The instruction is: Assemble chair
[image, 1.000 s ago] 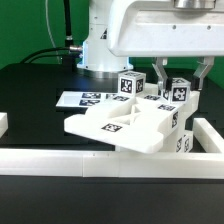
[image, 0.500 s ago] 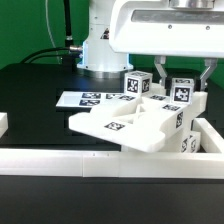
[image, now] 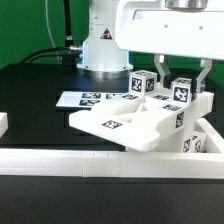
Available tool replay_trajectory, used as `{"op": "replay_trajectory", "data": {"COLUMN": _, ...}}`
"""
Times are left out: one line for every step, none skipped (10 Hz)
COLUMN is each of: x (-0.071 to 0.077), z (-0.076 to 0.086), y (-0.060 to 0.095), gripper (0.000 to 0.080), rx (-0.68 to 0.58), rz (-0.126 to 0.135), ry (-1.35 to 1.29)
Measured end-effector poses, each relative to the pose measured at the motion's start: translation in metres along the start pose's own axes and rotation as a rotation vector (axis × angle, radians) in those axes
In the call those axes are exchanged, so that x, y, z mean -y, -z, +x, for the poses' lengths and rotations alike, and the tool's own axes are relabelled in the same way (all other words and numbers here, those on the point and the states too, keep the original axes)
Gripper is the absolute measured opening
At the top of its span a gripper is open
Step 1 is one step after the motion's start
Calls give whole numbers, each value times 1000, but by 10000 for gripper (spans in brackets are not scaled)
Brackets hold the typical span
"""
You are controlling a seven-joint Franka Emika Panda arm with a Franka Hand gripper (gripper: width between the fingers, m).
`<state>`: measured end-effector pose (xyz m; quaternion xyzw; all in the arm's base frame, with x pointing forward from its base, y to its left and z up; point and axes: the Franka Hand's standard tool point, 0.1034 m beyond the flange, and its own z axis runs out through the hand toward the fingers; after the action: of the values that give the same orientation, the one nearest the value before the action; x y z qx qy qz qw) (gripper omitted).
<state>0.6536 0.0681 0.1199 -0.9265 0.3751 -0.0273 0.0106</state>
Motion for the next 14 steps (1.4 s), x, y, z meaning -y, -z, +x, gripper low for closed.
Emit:
{"op": "replay_trajectory", "data": {"x": -1, "z": -3, "y": 0, "gripper": 281, "rx": -17, "rz": 12, "ry": -145}}
{"op": "replay_trajectory", "data": {"x": -3, "z": -3, "y": 1, "gripper": 282, "rx": -31, "rz": 15, "ry": -273}}
{"op": "replay_trajectory", "data": {"x": -6, "z": -1, "y": 1, "gripper": 282, "rx": -42, "rz": 13, "ry": -368}}
{"op": "replay_trajectory", "data": {"x": -8, "z": 1, "y": 2, "gripper": 284, "rx": -48, "rz": 11, "ry": -446}}
{"op": "replay_trajectory", "data": {"x": -9, "z": 3, "y": 2, "gripper": 284, "rx": -53, "rz": 11, "ry": -524}}
{"op": "replay_trajectory", "data": {"x": -11, "z": 4, "y": 2, "gripper": 284, "rx": -56, "rz": 10, "ry": -602}}
{"op": "replay_trajectory", "data": {"x": -12, "z": 6, "y": 2, "gripper": 284, "rx": -59, "rz": 10, "ry": -681}}
{"op": "replay_trajectory", "data": {"x": -13, "z": 6, "y": 2, "gripper": 284, "rx": -59, "rz": 10, "ry": -690}}
{"op": "replay_trajectory", "data": {"x": -13, "z": 6, "y": 2, "gripper": 285, "rx": -59, "rz": 10, "ry": -686}}
{"op": "replay_trajectory", "data": {"x": -11, "z": 6, "y": 5, "gripper": 285, "rx": -59, "rz": 14, "ry": -674}}
{"op": "replay_trajectory", "data": {"x": -7, "z": 6, "y": 14, "gripper": 460, "rx": -58, "rz": 29, "ry": -665}}
{"op": "replay_trajectory", "data": {"x": -5, "z": 4, "y": 22, "gripper": 605, "rx": -55, "rz": 41, "ry": -657}}
{"op": "replay_trajectory", "data": {"x": -6, "z": 3, "y": 19, "gripper": 605, "rx": -55, "rz": 37, "ry": -657}}
{"op": "replay_trajectory", "data": {"x": -6, "z": 3, "y": 17, "gripper": 640, "rx": -56, "rz": 34, "ry": -655}}
